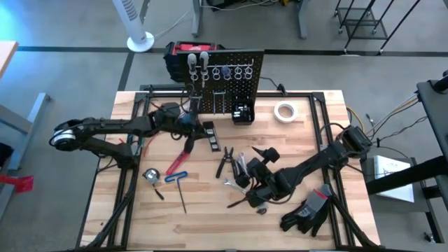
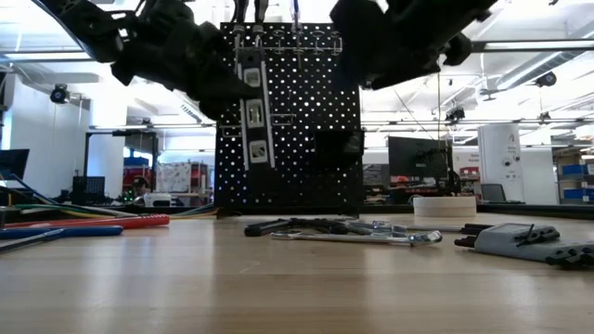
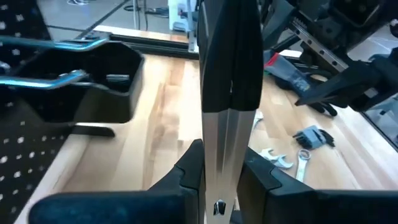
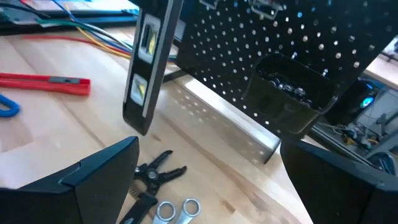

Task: Hang tools onto peg board
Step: Hang the spirit level on the peg board

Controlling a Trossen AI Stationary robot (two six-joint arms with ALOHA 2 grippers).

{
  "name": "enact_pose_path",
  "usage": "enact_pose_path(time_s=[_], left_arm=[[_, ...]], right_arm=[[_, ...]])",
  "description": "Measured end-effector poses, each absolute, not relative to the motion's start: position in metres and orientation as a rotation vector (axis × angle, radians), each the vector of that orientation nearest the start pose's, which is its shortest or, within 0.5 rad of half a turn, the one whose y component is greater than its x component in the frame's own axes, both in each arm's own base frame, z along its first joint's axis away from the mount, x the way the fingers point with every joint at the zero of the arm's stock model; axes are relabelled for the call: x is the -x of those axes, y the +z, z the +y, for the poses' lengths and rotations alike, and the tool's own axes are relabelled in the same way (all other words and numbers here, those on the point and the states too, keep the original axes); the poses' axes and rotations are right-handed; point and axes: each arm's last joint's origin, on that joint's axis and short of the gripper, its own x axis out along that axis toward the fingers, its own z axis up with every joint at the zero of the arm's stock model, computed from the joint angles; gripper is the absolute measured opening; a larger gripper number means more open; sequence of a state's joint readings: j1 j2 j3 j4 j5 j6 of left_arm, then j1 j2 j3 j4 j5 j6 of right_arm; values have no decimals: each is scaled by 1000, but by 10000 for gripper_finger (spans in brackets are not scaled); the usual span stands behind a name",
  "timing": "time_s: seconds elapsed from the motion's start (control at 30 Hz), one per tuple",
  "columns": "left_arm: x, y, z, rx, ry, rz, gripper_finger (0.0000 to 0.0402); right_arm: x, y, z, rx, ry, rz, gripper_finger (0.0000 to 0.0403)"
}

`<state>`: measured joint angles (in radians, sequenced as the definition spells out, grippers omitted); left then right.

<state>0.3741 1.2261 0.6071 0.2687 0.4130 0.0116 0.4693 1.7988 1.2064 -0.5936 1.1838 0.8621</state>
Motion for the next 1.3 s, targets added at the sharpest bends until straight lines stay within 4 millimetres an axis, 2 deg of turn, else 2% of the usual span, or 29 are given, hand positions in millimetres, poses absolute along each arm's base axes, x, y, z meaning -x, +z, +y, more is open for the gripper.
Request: enact_pose_path(time_s=[0.23,0.53,0.73,0.87,1.03,1.3], left_arm=[[-250,222,94,154,-103,360,41],[-270,227,121,270,-30,440,41],[-268,237,115,322,-32,461,41],[-259,236,98,339,-58,480,41],[-234,239,75,319,-8,484,41],[-189,243,67,265,67,412,41]], right_arm=[[-323,197,124,84,-885,495,384],[-321,194,124,89,-884,502,384],[-319,190,123,100,-886,511,384],[-318,189,121,101,-890,514,385],[-318,187,120,93,-898,512,385],[-321,187,117,87,-900,503,385]])
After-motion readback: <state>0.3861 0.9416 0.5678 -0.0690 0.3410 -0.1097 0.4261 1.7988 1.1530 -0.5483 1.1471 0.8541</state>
